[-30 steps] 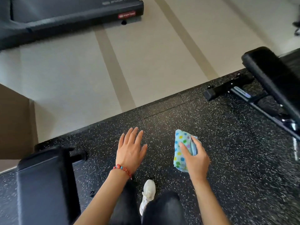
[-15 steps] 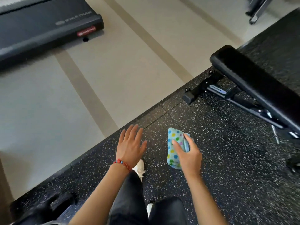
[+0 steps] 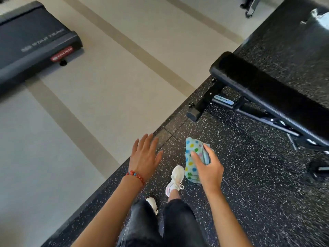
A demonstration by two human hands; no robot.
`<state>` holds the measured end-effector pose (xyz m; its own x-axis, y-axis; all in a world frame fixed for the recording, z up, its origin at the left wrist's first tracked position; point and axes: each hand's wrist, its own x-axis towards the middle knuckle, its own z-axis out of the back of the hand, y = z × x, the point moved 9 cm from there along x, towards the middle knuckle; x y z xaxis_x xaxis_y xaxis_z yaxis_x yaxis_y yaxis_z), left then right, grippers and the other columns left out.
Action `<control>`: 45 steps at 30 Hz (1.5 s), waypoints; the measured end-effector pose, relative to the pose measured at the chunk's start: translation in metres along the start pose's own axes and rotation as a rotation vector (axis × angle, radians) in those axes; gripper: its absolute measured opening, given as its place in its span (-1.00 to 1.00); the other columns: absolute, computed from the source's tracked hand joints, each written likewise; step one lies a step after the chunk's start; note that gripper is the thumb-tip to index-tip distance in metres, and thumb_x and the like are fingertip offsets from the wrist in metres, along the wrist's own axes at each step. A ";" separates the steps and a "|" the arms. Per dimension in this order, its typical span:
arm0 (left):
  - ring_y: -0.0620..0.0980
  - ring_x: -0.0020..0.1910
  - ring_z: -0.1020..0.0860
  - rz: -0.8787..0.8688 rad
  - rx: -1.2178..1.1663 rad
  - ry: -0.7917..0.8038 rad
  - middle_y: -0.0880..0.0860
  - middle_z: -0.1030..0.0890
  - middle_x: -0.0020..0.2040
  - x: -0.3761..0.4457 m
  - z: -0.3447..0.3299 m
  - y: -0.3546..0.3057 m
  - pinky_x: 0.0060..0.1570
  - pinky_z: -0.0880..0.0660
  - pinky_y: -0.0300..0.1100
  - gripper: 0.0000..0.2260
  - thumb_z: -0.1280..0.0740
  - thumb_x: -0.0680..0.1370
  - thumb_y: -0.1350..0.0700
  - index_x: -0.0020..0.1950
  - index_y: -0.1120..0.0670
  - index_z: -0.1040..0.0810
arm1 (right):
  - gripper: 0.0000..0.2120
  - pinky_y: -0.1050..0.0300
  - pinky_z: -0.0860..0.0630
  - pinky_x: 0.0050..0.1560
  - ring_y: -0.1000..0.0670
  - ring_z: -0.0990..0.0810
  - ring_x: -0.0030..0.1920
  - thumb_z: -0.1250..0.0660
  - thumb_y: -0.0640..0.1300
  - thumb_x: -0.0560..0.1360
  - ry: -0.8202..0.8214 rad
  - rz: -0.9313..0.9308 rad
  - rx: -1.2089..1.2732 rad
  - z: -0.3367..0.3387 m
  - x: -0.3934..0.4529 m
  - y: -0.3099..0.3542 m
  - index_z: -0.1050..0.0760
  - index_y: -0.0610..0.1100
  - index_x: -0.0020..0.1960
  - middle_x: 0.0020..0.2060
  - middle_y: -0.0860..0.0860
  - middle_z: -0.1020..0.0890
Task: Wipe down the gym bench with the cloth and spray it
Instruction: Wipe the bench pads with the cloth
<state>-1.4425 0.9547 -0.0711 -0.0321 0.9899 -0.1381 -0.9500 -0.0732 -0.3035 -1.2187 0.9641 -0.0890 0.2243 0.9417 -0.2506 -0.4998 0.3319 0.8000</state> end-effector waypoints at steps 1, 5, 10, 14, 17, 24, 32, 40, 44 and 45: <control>0.20 0.34 -0.38 -0.002 -0.002 0.011 0.20 -0.46 0.32 0.014 -0.002 -0.006 0.33 -0.22 0.14 -0.51 -0.05 0.57 -0.11 0.34 0.18 -0.43 | -0.43 -0.08 -0.58 -0.01 0.01 -0.58 0.04 -0.40 0.24 0.30 -0.007 -0.007 0.003 0.003 0.014 0.001 -0.46 0.07 0.26 0.09 0.05 -0.60; 0.19 0.29 -0.44 -0.036 0.037 0.022 0.18 -0.51 0.28 0.081 -0.006 -0.032 0.28 -0.29 0.15 -0.51 -0.03 0.56 -0.11 0.30 0.16 -0.47 | -0.48 -0.07 -0.58 -0.02 0.01 -0.58 0.03 -0.42 0.16 0.35 -0.016 -0.009 0.000 0.016 0.078 0.010 -0.45 0.06 0.26 0.09 0.04 -0.61; 0.19 0.16 -0.55 -0.094 0.068 0.020 0.18 -0.59 0.16 0.167 0.012 -0.077 0.13 -0.43 0.16 -0.51 -0.02 0.54 -0.12 0.20 0.16 -0.55 | -0.41 -0.05 -0.60 -0.05 0.06 -0.59 0.02 -0.37 0.30 0.30 -0.034 -0.004 0.062 0.043 0.159 0.034 -0.44 0.09 0.26 0.09 0.09 -0.60; 0.20 0.15 -0.55 -0.139 0.065 -0.032 0.19 -0.60 0.15 0.230 0.034 -0.112 0.12 -0.44 0.19 -0.49 0.01 0.57 -0.13 0.18 0.18 -0.55 | -0.50 -0.03 -0.59 -0.01 0.05 -0.58 0.02 -0.43 0.12 0.35 -0.045 0.018 0.073 0.067 0.215 0.059 -0.47 0.02 0.25 0.06 0.05 -0.60; 0.22 0.17 -0.54 -0.177 0.050 -0.035 0.20 -0.58 0.17 0.270 0.038 -0.135 0.14 -0.41 0.20 -0.50 -0.01 0.55 -0.12 0.20 0.18 -0.54 | -0.50 0.12 -0.57 -0.06 0.07 -0.57 0.01 -0.44 0.08 0.36 -0.057 0.006 0.096 0.079 0.251 0.067 -0.46 0.00 0.26 0.08 0.05 -0.59; 0.22 0.18 -0.53 -0.267 0.065 0.059 0.20 -0.57 0.19 0.366 0.020 -0.173 0.17 -0.39 0.19 -0.41 0.14 0.61 -0.16 0.23 0.17 -0.52 | -0.47 0.10 -0.59 -0.05 0.08 -0.59 0.02 -0.43 0.12 0.35 -0.126 -0.057 0.140 0.091 0.332 0.068 -0.44 0.04 0.28 0.10 0.05 -0.59; 0.23 0.16 -0.54 -0.394 0.089 0.097 0.21 -0.58 0.17 0.505 0.010 -0.203 0.15 -0.41 0.19 -0.55 -0.08 0.53 -0.07 0.21 0.17 -0.53 | -0.46 0.00 -0.60 -0.01 0.07 -0.61 0.01 -0.42 0.23 0.30 -0.247 -0.195 0.156 0.094 0.443 0.069 -0.46 0.11 0.24 0.07 0.07 -0.62; 0.25 0.16 -0.53 -0.492 0.142 0.144 0.24 -0.57 0.17 0.613 0.003 -0.239 0.16 -0.38 0.21 -0.55 -0.08 0.53 -0.05 0.21 0.21 -0.53 | -0.53 0.03 -0.58 0.06 0.04 -0.59 0.07 -0.46 0.05 0.36 -0.279 -0.274 0.247 0.106 0.527 0.079 -0.48 0.05 0.24 0.12 0.04 -0.59; 0.26 0.16 -0.53 -0.478 0.120 0.163 0.26 -0.57 0.16 0.643 -0.020 -0.253 0.16 -0.39 0.23 -0.55 -0.08 0.53 -0.04 0.20 0.23 -0.53 | -0.56 0.15 -0.53 0.09 0.09 -0.54 0.07 -0.45 0.02 0.38 -0.249 -0.302 0.207 0.113 0.571 0.065 -0.48 0.03 0.24 0.12 0.07 -0.57; 0.26 0.16 -0.53 -0.467 0.119 0.162 0.26 -0.57 0.16 0.649 -0.027 -0.254 0.16 -0.38 0.23 -0.55 -0.08 0.53 -0.03 0.20 0.23 -0.53 | -0.55 0.08 -0.53 0.11 0.07 -0.54 0.08 -0.45 0.03 0.38 -0.235 -0.302 0.196 0.113 0.583 0.058 -0.49 0.03 0.24 0.10 0.08 -0.57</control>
<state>-1.2132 1.6124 -0.1092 0.4439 0.8815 -0.1608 -0.8807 0.3961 -0.2599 -1.0225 1.5266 -0.1268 0.5323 0.7581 -0.3768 -0.2188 0.5532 0.8038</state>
